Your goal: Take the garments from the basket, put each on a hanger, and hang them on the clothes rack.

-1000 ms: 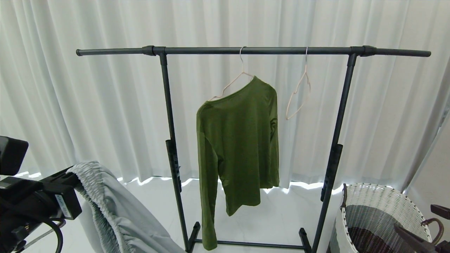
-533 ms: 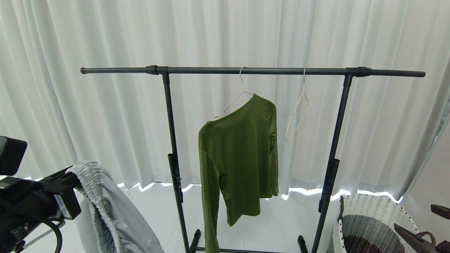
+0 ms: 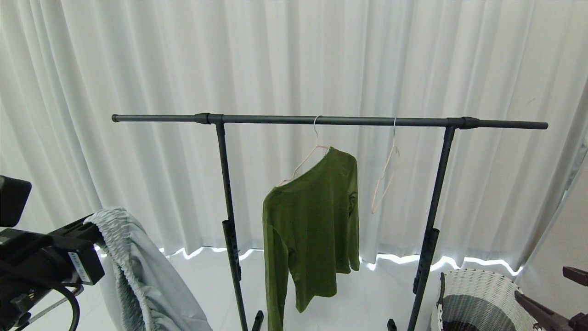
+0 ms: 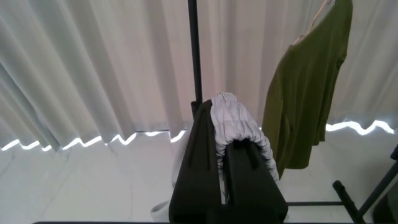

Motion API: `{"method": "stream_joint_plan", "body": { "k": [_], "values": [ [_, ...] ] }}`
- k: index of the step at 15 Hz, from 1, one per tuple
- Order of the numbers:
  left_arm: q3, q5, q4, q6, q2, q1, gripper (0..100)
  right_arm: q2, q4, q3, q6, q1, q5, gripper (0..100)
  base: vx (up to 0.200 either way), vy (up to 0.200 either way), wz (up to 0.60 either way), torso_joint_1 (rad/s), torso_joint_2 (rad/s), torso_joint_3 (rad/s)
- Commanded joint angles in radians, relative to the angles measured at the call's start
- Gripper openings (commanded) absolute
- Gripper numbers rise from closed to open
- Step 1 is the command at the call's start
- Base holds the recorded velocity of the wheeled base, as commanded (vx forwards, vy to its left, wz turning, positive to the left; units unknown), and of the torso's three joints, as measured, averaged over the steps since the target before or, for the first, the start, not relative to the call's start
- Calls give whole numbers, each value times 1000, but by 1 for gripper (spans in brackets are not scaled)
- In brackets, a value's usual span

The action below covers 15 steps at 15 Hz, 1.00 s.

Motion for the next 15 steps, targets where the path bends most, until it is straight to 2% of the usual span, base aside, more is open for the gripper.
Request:
{"method": "stream_joint_plan", "body": {
  "k": [1,11,13,15],
  "values": [
    [0,0,0,0,2,0,0,6,-1,-1,0,0,0,100,0,0,0,256,-525,-276],
    [6,-1,0,2,2,0,0,7,-1,-1,0,-2,-1,100,0,0,0,274,-566,-289],
    [5,-1,0,2,2,0,0,7,-1,-1,-2,0,-1,100,0,0,0,151,-356,-149],
    [5,-1,0,3,5,-1,0,9,-1,-2,-2,0,-1,100,0,0,0,0,0,0]
  ]
}}
